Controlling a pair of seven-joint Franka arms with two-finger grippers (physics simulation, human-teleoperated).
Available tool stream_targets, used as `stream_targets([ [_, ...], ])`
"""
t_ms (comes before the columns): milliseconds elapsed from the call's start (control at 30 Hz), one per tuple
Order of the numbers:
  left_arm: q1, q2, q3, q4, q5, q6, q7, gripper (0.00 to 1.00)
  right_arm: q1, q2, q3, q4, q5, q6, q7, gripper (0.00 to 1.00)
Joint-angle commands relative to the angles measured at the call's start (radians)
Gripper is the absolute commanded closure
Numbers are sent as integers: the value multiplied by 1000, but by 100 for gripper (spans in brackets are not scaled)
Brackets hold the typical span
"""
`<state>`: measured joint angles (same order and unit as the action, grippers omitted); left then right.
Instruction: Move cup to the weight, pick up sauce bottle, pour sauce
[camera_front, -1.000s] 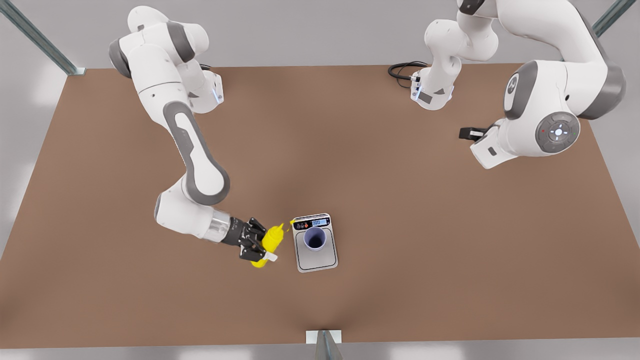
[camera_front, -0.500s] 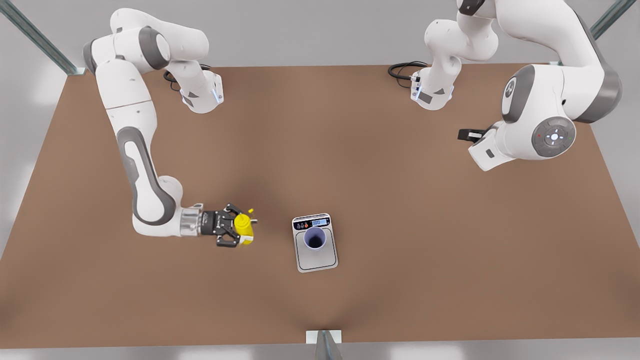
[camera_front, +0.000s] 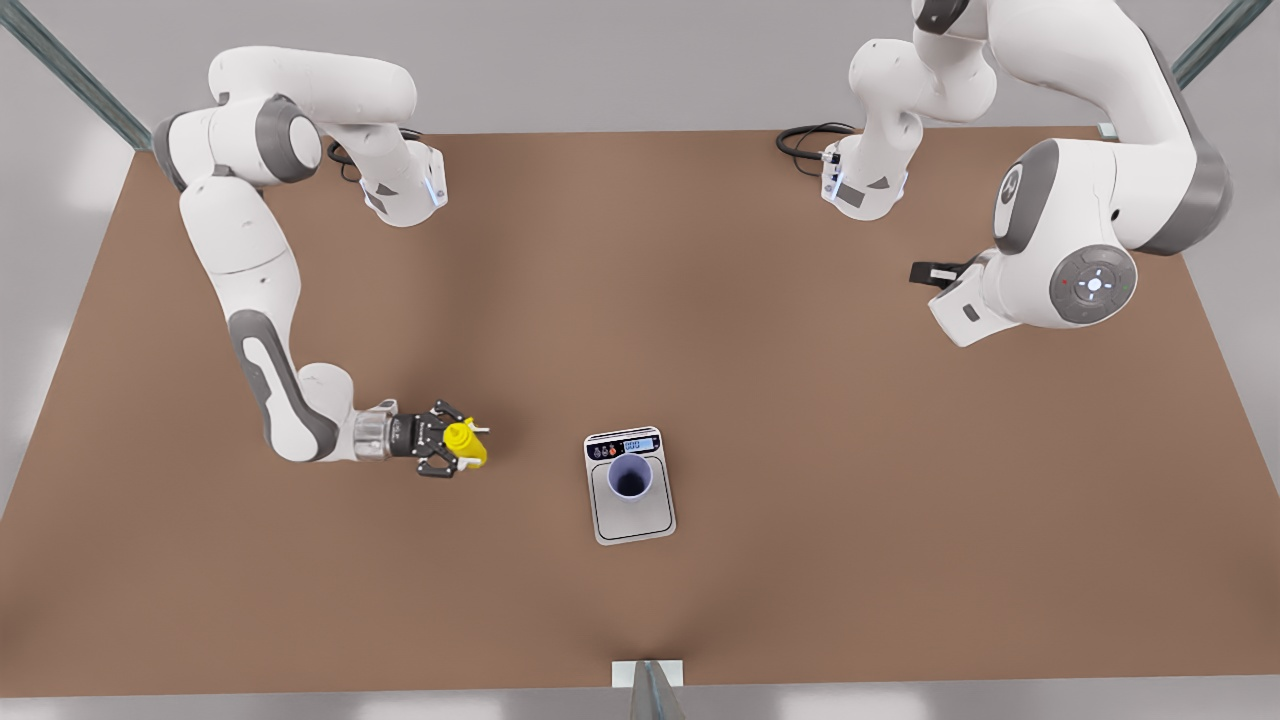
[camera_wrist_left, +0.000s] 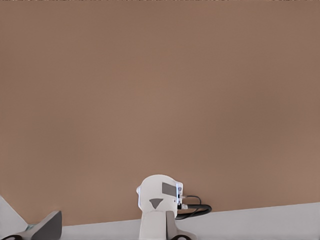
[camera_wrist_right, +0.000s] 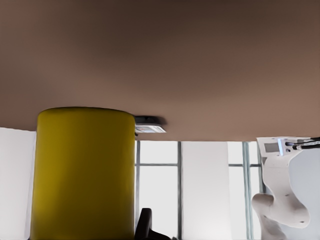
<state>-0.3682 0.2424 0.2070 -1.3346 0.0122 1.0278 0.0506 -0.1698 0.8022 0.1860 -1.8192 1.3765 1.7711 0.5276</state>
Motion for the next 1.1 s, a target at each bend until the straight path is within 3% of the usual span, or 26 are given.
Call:
stream_targets([
  [0, 0, 0, 0, 0, 0, 0, 0, 0, 0, 2, 1, -5, 88, 33, -27, 79],
  [333, 0, 0, 0, 2, 2, 0, 0, 0, 0, 23, 0, -5, 78, 48, -80, 79],
  [367, 0, 0, 0, 2, 2, 0, 0, 0, 0, 25, 0, 3, 75, 50, -71, 1],
  [1067, -6, 0, -1, 3, 2, 0, -2, 0, -11, 35, -3, 21, 47, 68, -77, 0],
])
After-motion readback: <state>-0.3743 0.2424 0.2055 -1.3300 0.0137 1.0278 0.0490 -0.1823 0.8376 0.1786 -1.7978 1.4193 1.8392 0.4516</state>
